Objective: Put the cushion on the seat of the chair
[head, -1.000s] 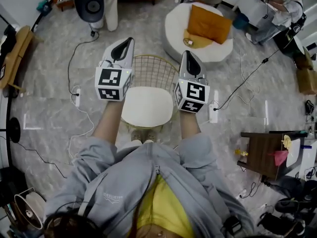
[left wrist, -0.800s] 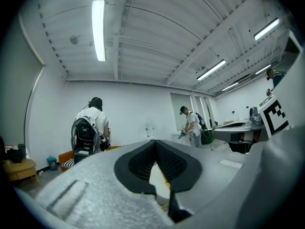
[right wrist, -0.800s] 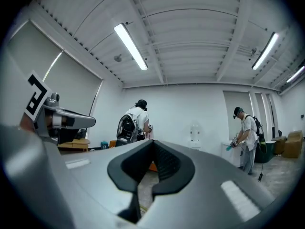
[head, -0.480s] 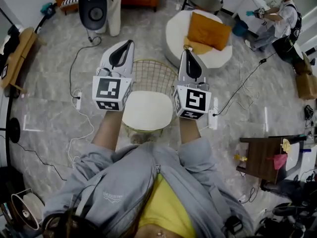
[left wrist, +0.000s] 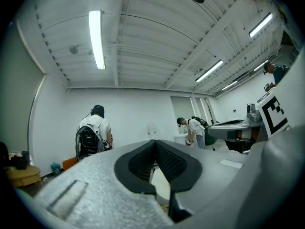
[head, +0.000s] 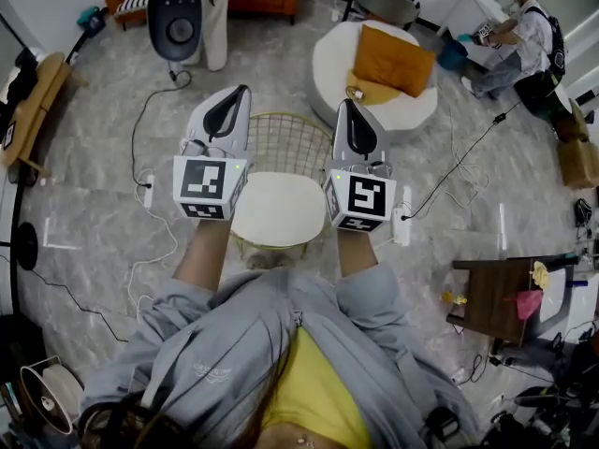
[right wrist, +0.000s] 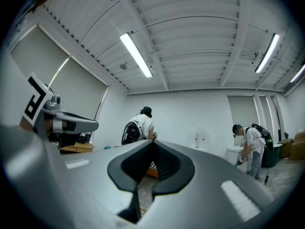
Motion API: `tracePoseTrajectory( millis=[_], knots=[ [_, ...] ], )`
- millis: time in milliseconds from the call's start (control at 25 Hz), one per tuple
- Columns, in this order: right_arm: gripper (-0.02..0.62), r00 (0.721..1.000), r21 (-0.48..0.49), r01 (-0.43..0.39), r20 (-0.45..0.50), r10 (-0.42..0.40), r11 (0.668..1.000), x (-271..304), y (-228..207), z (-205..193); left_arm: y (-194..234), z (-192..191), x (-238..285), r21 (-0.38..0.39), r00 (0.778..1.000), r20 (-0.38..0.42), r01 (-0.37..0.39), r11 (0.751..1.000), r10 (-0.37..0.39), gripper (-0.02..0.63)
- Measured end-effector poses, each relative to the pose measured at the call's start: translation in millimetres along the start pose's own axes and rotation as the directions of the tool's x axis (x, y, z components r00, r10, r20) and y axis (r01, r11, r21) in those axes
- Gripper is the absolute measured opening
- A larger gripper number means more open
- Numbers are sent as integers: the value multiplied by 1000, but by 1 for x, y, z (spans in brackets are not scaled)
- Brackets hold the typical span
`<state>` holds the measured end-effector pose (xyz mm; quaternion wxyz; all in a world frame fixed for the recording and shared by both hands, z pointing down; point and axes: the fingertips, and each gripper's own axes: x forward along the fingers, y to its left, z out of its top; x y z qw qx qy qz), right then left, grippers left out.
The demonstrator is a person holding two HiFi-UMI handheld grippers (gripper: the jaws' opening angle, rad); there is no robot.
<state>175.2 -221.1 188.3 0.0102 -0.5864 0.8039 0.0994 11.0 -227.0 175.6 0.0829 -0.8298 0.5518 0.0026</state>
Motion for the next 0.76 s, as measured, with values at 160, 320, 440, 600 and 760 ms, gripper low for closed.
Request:
tracePoseTrajectory(
  millis=[160,320,440,600,760],
  knots=[
    [-2,1000,0,-6,1,6,1000,0,3,1,0,1,-1,-7,1000,-5,-1,1000,1,6],
    [-2,1000,3,-9,4,9,1000,-1,6,2,0,-3,-4,-10,1000,-8,3,1000,-3,6],
    [-2,1000,1,-10,5,10,1000,-2,11,2,4,-2,-7,-11,1000,-8,0,1000,0,6],
    [-2,1000,1,-12,9,12,1000,0,15,4,7,-2,-8,-12,1000,-2,6,1000,-6,6],
    [-2,1000,0,-17,11,17,1000,-1,18,5,4,-4,-10,-16,1000,-2,17,1000,-17,6]
  ],
)
